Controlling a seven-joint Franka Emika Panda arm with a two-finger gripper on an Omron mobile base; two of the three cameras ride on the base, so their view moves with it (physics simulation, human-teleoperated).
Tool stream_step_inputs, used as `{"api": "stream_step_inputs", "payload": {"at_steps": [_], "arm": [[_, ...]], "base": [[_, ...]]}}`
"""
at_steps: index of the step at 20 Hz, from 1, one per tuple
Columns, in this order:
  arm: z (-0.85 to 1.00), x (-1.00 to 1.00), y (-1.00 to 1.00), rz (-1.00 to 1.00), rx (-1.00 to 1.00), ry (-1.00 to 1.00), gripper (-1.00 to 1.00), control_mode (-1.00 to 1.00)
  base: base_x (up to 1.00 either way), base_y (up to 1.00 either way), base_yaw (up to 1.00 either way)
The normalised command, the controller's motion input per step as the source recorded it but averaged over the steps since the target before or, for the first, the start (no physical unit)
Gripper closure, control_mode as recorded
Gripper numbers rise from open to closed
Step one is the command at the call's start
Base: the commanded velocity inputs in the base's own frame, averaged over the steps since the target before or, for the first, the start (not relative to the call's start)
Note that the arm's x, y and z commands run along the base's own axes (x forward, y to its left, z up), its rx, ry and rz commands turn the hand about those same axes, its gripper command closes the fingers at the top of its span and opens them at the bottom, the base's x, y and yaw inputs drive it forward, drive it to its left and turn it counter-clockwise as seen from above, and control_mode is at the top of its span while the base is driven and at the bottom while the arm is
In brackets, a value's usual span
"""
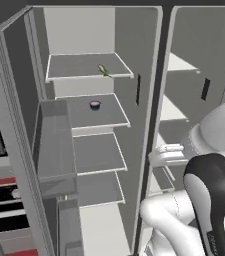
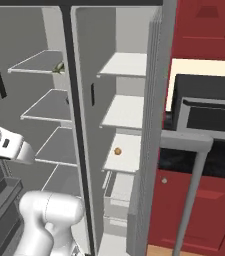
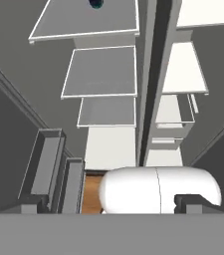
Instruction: Pick up the frozen fish from the freezer, place it on any shelf in the fridge, and close the fridge and freezer doors when done.
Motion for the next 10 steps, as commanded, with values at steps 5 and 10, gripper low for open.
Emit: {"api": "stream_step_inputs", "payload": {"at_steps": [5,10], "arm": [[0.0,0.0,0.0,0.0,0.0,0.0,-1.0,1.0],[0.0,0.0,0.0,0.0,0.0,0.0,-1.0,1.0]], "base": [[-0.46,0.26,0.0],[-1.0,0.0,0.0]]}}
